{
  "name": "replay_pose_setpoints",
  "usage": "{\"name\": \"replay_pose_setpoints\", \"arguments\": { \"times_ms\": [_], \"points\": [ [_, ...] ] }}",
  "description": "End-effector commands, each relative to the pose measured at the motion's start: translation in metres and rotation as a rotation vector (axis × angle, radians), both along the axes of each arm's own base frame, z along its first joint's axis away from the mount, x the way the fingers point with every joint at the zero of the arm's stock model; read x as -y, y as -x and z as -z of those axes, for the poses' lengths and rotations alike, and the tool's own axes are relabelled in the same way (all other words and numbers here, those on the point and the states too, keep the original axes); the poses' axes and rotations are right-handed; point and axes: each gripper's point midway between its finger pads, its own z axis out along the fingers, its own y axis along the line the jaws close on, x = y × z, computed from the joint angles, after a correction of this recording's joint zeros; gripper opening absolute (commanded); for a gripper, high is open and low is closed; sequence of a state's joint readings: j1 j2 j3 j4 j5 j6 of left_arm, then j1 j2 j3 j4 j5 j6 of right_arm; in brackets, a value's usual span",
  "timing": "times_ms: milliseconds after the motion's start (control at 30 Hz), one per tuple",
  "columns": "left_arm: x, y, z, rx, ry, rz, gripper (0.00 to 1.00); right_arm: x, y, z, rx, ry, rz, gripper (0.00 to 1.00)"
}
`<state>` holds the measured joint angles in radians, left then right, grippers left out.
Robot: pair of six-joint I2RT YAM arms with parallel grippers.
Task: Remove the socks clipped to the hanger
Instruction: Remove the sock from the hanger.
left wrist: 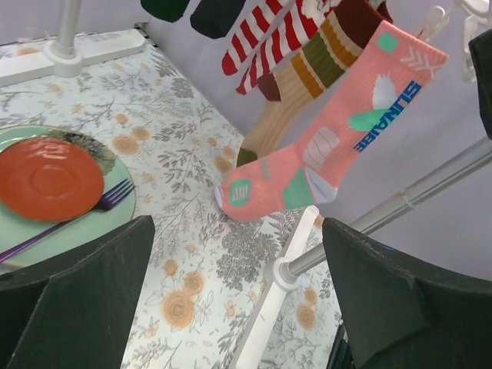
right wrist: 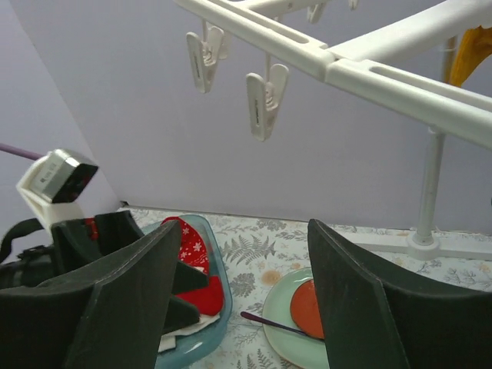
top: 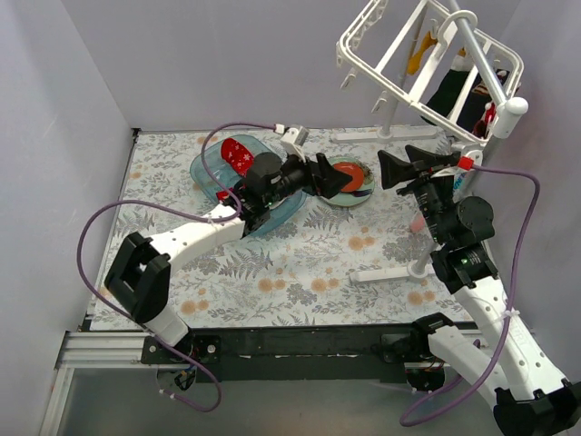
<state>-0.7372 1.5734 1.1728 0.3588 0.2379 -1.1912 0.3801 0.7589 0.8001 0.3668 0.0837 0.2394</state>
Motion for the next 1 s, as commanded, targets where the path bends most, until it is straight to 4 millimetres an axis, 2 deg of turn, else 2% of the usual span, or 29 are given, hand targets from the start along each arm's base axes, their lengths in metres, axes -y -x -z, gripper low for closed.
{"name": "replay_pose_setpoints", "arguments": {
  "times_ms": [0,67,100,167,233,300,333,367,533,600,633,667,767,833,867,900,967],
  "points": [
    [0.04,0.01,-0.016,0.106,0.053,0.078,0.9,-0.003,0.022,-0.03,0.031,-0.001,-0.058,0.76],
    [0.057,0.02,-0.016,0.12,0.072,0.119,0.9,-0.002,0.028,-0.036,0.029,0.003,-0.066,0.76],
    [0.067,0.017,-0.009,0.113,0.069,0.127,0.9,-0.003,0.032,-0.041,0.039,0.003,-0.076,0.77],
    [0.085,0.026,-0.005,0.113,0.073,0.156,0.9,-0.001,0.037,-0.049,0.046,0.004,-0.079,0.77],
    [0.105,0.032,0.0,0.112,0.078,0.188,0.9,-0.007,0.047,-0.056,0.067,0.019,-0.126,0.77],
    [0.118,0.036,-0.009,0.132,0.103,0.206,0.9,-0.006,0.053,-0.064,0.076,0.018,-0.137,0.77],
    [0.13,0.039,0.001,0.123,0.094,0.223,0.9,-0.007,0.055,-0.067,0.078,0.019,-0.141,0.77],
    [0.135,0.04,0.001,0.124,0.097,0.228,0.9,-0.006,0.057,-0.069,0.084,0.02,-0.141,0.77],
    [0.168,0.034,0.011,0.127,0.112,0.234,0.89,0.005,0.068,-0.088,0.132,0.006,-0.104,0.78],
    [0.176,0.032,0.011,0.137,0.118,0.238,0.89,0.004,0.068,-0.091,0.134,0.015,-0.107,0.78],
    [0.182,0.031,0.003,0.151,0.137,0.242,0.89,0.005,0.071,-0.097,0.142,0.014,-0.11,0.78],
    [0.188,0.029,0.012,0.144,0.129,0.247,0.89,0.005,0.071,-0.098,0.14,0.016,-0.109,0.78],
    [0.202,0.023,0.021,0.155,0.131,0.256,0.9,0.005,0.07,-0.105,0.146,0.015,-0.107,0.78],
    [0.209,0.022,0.022,0.18,0.132,0.267,0.91,0.006,0.071,-0.108,0.151,0.019,-0.103,0.78],
    [0.213,0.019,0.014,0.203,0.147,0.265,0.92,0.007,0.073,-0.112,0.16,0.017,-0.101,0.78],
    [0.22,0.015,0.03,0.198,0.132,0.27,0.93,0.007,0.073,-0.114,0.164,0.018,-0.099,0.78],
    [0.227,0.011,0.034,0.228,0.134,0.274,0.93,0.007,0.074,-0.117,0.168,0.024,-0.101,0.78]
  ]
}}
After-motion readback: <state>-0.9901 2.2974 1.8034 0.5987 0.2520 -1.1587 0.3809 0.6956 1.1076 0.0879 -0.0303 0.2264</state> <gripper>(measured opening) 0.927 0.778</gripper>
